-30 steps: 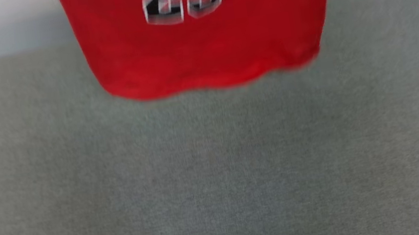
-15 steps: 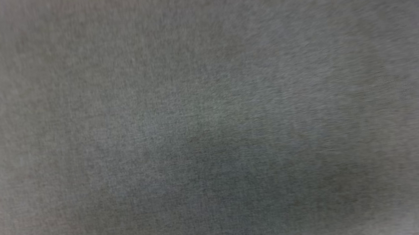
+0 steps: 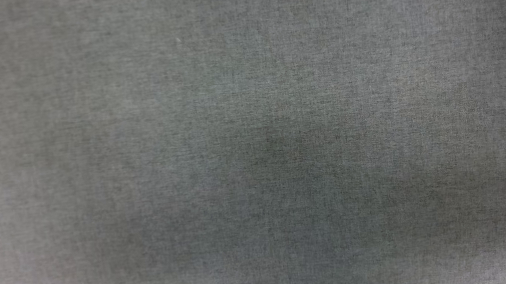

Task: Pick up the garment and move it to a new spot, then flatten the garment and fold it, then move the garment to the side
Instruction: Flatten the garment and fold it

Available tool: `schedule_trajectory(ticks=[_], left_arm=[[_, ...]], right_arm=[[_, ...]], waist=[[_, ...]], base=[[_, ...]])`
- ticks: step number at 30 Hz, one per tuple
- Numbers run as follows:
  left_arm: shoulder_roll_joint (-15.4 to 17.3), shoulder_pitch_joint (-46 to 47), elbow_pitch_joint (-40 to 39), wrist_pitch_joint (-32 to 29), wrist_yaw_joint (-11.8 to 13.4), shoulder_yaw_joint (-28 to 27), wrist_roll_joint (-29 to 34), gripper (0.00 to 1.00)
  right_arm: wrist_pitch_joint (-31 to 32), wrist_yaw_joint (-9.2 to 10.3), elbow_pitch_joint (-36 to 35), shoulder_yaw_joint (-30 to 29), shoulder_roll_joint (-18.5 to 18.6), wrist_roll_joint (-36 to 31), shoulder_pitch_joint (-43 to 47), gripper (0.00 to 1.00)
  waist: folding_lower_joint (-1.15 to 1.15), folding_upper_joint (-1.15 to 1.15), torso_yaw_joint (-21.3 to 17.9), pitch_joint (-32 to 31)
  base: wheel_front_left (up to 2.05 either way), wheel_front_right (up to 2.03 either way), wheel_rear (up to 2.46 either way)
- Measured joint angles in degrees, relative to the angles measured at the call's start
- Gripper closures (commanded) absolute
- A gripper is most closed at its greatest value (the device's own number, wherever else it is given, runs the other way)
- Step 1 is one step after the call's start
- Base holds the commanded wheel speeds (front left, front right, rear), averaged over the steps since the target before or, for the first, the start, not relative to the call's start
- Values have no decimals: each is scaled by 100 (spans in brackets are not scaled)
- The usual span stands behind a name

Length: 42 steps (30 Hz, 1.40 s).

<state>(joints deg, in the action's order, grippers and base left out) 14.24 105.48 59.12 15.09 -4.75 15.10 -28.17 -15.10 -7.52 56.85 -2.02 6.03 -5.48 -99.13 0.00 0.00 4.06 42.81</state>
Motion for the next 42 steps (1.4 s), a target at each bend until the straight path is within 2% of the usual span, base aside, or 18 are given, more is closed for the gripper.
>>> schedule_trajectory(ticks=[4,7,13,17,21,25,29,34,42], left_arm=[[-91,-348,474,-34,-153,264,103,100],[-146,-673,815,-138,-231,402,67,100],[-301,-1428,1147,-708,-265,783,-47,100],[-392,-2015,1077,-1027,-274,1138,-210,100],[-387,-2787,913,-1254,-272,1410,-428,100],[-388,-3497,710,-1373,-274,1574,-797,100],[-318,-4216,450,-1324,-274,1780,-1043,100],[-174,-5086,116,-1300,-274,2018,-1391,100],[212,-6351,-414,-1518,-274,2305,-1838,100]], right_arm=[[-1,0,163,196,-33,352,302,100],[-1,0,343,563,-37,705,730,100],[51,0,758,1705,22,1545,1345,100],[453,0,587,2595,252,2370,1906,100],[964,0,-132,3585,725,3417,2724,100],[1381,0,-1136,4447,1480,4493,3536,100],[1590,0,-1879,5032,2141,5246,4223,100],[1666,0,-2522,5561,2684,5794,4873,100],[1623,0,-3322,6318,3452,6273,5638,100]], waist=[[0,0,49,-214],[0,0,72,-463],[0,0,67,-1125],[0,0,97,-1580],[0,0,160,-2003],[0,0,240,-2413],[0,0,317,-2800],[0,0,400,-3249],[0,0,514,-3804]], base=[[0,0,0],[0,0,0],[0,0,0],[0,0,0],[0,0,0],[0,0,0],[0,0,0],[0,0,0],[0,0,0]])
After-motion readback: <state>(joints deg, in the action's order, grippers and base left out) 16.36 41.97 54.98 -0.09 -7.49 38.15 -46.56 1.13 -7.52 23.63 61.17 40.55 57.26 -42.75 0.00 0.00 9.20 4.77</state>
